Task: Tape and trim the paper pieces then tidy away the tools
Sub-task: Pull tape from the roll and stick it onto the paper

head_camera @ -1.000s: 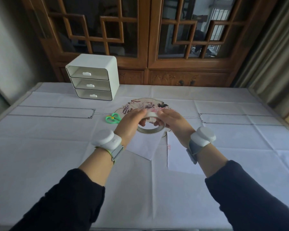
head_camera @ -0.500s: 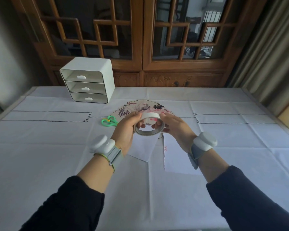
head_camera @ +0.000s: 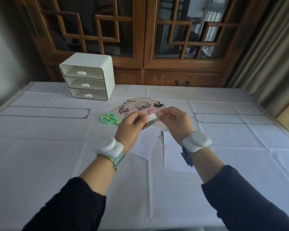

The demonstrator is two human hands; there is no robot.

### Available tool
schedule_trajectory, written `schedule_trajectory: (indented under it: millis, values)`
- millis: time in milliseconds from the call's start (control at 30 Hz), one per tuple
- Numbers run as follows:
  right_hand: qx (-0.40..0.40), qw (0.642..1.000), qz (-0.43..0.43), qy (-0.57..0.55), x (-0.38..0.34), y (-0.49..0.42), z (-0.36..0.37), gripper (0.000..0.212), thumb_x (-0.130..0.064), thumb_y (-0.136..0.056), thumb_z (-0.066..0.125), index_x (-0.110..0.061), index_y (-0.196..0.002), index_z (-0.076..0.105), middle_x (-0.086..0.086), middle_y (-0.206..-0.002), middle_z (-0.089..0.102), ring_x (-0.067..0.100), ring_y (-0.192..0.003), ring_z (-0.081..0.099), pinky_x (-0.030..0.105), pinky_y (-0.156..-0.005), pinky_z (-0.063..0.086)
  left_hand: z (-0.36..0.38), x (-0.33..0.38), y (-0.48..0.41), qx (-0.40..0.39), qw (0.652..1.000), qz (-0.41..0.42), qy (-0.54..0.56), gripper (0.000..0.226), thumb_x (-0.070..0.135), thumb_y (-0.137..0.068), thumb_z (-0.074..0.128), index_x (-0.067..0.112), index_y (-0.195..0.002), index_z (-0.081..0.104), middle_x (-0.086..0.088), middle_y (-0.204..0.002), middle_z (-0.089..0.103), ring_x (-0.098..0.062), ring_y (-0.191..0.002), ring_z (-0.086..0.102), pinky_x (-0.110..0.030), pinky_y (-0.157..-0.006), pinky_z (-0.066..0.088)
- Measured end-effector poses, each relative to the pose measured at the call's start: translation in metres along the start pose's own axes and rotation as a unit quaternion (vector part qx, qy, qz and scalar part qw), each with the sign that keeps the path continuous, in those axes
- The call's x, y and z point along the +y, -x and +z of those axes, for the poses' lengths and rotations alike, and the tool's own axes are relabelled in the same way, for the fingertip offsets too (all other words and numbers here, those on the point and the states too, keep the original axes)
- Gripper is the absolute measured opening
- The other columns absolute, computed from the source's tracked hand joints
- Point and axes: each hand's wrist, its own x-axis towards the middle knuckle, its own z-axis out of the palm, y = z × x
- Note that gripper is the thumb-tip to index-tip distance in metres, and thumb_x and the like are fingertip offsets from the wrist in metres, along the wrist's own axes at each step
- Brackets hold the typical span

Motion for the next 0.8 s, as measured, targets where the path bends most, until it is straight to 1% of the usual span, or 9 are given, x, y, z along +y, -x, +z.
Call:
schedule_trajectory:
  millis: [67, 133, 200, 267, 333, 433, 567, 700, 800]
  values:
    - [0.003, 0.999, 0.001, 0.033, 0.001, -0.001, 0.0, 0.009, -0.03, -0.084, 0.068, -0.031, -0.075, 0.068, -0.013, -0.072, 0.065, -0.002, -0.062, 0.058, 0.012, -0.062, 0.043, 0.0, -0.004, -0.002, -0.009, 1.0, 0.004, -0.026, 0.023, 0.02, -0.092, 0.052, 0.022, -0.069, 0.054, 0.006, -0.066, 0.056, 0.006, -0.054, 0.047, -0.009, -0.062, 0.039]
    - [0.004, 0.998, 0.01, 0.054, 0.001, -0.002, 0.001, 0.007, -0.029, -0.083, 0.068, -0.028, -0.077, 0.07, -0.01, -0.072, 0.065, 0.003, -0.064, 0.058, 0.015, -0.062, 0.042, 0.0, -0.005, -0.005, -0.014, 0.998, 0.01, -0.052, 0.018, 0.02, -0.091, 0.054, 0.019, -0.074, 0.056, 0.007, -0.066, 0.058, 0.006, -0.053, 0.048, -0.01, -0.063, 0.039]
    - [0.007, 0.998, 0.01, 0.056, 0.001, -0.002, 0.002, 0.007, -0.028, -0.083, 0.069, -0.023, -0.081, 0.074, -0.009, -0.074, 0.066, 0.006, -0.067, 0.06, 0.013, -0.063, 0.044, -0.001, -0.005, -0.006, -0.011, 0.997, 0.019, -0.079, 0.016, 0.021, -0.09, 0.056, 0.018, -0.074, 0.057, 0.009, -0.066, 0.058, 0.008, -0.053, 0.049, -0.008, -0.06, 0.038]
    - [0.002, 0.999, 0.015, 0.039, 0.002, -0.001, 0.004, 0.008, -0.025, -0.082, 0.07, -0.02, -0.084, 0.075, -0.011, -0.069, 0.066, 0.003, -0.064, 0.06, 0.008, -0.061, 0.044, -0.001, -0.006, -0.007, -0.003, 0.995, 0.028, -0.098, 0.018, 0.02, -0.089, 0.058, 0.019, -0.071, 0.055, 0.011, -0.065, 0.057, 0.008, -0.053, 0.048, -0.006, -0.057, 0.036]
    - [-0.004, 0.999, 0.029, 0.014, 0.003, -0.002, 0.005, 0.007, -0.022, -0.082, 0.07, -0.019, -0.085, 0.076, -0.012, -0.066, 0.065, -0.001, -0.059, 0.058, 0.003, -0.056, 0.042, -0.001, -0.008, -0.007, -0.002, 0.994, 0.034, -0.105, 0.016, 0.018, -0.088, 0.059, 0.015, -0.073, 0.057, 0.01, -0.065, 0.058, 0.009, -0.054, 0.049, -0.004, -0.056, 0.035]
    - [-0.019, 0.999, 0.046, -0.012, 0.005, -0.002, 0.005, 0.005, -0.018, -0.081, 0.071, -0.021, -0.082, 0.075, -0.007, -0.064, 0.065, 0.005, -0.059, 0.058, 0.005, -0.054, 0.044, -0.001, -0.012, -0.006, -0.005, 0.991, 0.04, -0.125, 0.011, 0.017, -0.087, 0.06, 0.011, -0.078, 0.059, 0.008, -0.066, 0.059, 0.009, -0.054, 0.05, -0.004, -0.055, 0.034]
    - [-0.016, 0.999, 0.044, -0.02, 0.006, 0.0, 0.008, 0.006, -0.017, -0.082, 0.07, -0.019, -0.086, 0.074, -0.006, -0.072, 0.066, 0.006, -0.065, 0.059, 0.004, -0.049, 0.044, -0.002, -0.013, -0.006, 0.0, 0.99, 0.05, -0.128, 0.012, 0.018, -0.086, 0.062, 0.011, -0.076, 0.059, 0.008, -0.065, 0.059, 0.007, -0.055, 0.05, -0.005, -0.056, 0.035]
    - [-0.041, 0.998, 0.037, -0.004, 0.005, 0.0, 0.01, 0.005, -0.017, -0.086, 0.065, -0.018, -0.09, 0.067, -0.01, -0.077, 0.063, 0.001, -0.069, 0.058, 0.001, -0.051, 0.043, -0.004, -0.014, -0.003, -0.002, 0.992, 0.05, -0.117, 0.012, 0.018, -0.086, 0.062, 0.012, -0.076, 0.059, 0.007, -0.067, 0.06, 0.006, -0.058, 0.05, -0.005, -0.06, 0.037]
    - [-0.027, 0.999, 0.026, -0.011, 0.005, 0.001, 0.011, 0.008, -0.018, -0.087, 0.065, -0.021, -0.094, 0.066, -0.012, -0.079, 0.062, 0.006, -0.074, 0.059, 0.002, -0.051, 0.044, -0.004, -0.015, -0.003, 0.001, 0.993, 0.045, -0.108, 0.011, 0.018, -0.085, 0.063, 0.012, -0.076, 0.06, 0.006, -0.068, 0.062, 0.003, -0.06, 0.051, -0.005, -0.062, 0.038]
